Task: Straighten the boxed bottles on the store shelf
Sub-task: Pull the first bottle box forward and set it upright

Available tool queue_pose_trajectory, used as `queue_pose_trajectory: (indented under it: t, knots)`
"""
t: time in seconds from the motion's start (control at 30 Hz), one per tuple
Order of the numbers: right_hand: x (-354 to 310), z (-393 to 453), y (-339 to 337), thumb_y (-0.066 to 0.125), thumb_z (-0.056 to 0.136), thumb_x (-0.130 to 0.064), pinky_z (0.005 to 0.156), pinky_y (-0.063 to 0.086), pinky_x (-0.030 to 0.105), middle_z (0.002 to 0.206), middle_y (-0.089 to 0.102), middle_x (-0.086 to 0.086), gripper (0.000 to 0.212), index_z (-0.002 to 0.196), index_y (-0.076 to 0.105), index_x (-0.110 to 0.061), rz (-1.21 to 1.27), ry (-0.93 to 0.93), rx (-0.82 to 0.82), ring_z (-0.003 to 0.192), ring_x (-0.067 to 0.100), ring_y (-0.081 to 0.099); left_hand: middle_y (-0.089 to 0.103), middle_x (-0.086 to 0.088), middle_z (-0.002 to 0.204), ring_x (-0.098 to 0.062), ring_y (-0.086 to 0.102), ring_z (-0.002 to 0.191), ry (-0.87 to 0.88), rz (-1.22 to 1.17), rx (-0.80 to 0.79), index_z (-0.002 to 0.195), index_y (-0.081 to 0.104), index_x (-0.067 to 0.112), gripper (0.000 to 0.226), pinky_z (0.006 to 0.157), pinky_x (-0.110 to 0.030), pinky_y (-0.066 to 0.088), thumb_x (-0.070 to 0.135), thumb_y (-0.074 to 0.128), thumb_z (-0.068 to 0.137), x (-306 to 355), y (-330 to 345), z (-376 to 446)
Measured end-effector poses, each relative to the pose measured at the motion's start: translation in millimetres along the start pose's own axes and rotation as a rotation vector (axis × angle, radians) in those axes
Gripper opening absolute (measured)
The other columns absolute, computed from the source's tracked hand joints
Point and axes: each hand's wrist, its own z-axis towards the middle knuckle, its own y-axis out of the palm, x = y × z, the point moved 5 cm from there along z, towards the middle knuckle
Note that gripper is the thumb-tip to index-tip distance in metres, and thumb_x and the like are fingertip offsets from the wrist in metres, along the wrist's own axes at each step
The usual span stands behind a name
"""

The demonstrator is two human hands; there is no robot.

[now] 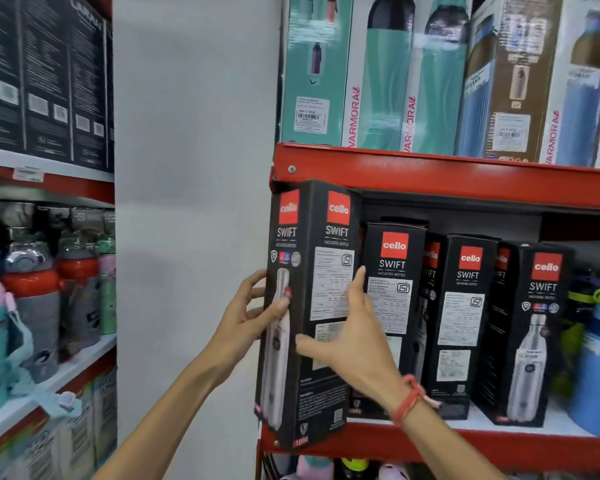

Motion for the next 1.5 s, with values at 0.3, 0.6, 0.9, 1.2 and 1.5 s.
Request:
queue_pose_trajectory:
  t: [0.3, 0.6, 0.9, 1.2, 1.5]
  knots:
    - [10.5, 12.8, -19.8, 0.076, 0.078, -0.017, 0.085, 0.046, 0.008, 0.108, 0.05, -0.042, 0.115, 0.15, -0.012, -0.034, 0.22, -0.024, -0.414, 0.098, -0.017, 0.058, 0.068, 0.005, 0.125, -0.015, 0.066, 0.113, 0.137, 0.079, 0.028, 0.139, 0.029, 0.054, 0.09, 0.08, -0.026, 0.059, 0.022, 0.082, 0.073, 29.0, 10.2, -33.0]
    - [10.5, 42.3, -6.6, 0.067, 0.087, -0.013, 0.099, 0.036, 0.019, 0.129, 0.049, -0.019, 0.105, 0.15, -0.015, -0.032, 0.144, -0.063, -0.31, 0.122, 0.005, 0.049, 0.059, 0.011, 0.136, -0.006, 0.058, 0.121, 0.157, 0.186, 0.176, 0.151, 0.027, 0.032, 0.093, 0.095, -0.024, 0.054, 0.018, 0.08, 0.076, -9.2, 29.7, 2.3]
    - [52.5, 52.7, 22.2, 0.066, 0.087, -0.008, 0.102, 0.039, 0.026, 0.139, 0.055, 0.002, 0.099, 0.152, -0.007, -0.027, 0.084, 0.015, -0.174, 0.126, 0.017, 0.052, 0.055, 0.014, 0.138, -0.002, 0.054, 0.125, 0.097, 0.184, 0.19, 0.153, 0.021, 0.03, 0.095, 0.1, -0.03, 0.052, 0.028, 0.079, 0.077, -54.3, 39.5, 14.6]
    - [35.8, 22.6, -22.4, 0.065, 0.088, -0.025, 0.07, 0.057, 0.031, 0.096, 0.074, -0.004, 0.034, 0.122, 0.063, -0.019, -0.18, -0.228, 0.552, 0.075, 0.012, 0.069, 0.054, 0.022, 0.133, -0.004, 0.056, 0.119, 0.031, 0.274, 0.205, 0.15, 0.021, 0.04, 0.092, 0.1, -0.041, 0.053, 0.031, 0.078, 0.079, -61.2, 38.2, 15.0]
    - [82.4, 18.2, -22.0, 0.084, 0.063, -0.039, 0.084, 0.048, 0.056, 0.14, 0.034, 0.023, 0.124, 0.151, -0.001, -0.023, -0.182, 0.336, 0.479, 0.114, 0.044, 0.043, 0.045, -0.004, 0.142, -0.013, 0.044, 0.127, 0.107, 0.416, 0.508, 0.143, 0.039, 0.022, 0.072, 0.101, -0.031, 0.043, 0.019, 0.076, 0.082, -28.3, 55.0, -14.6]
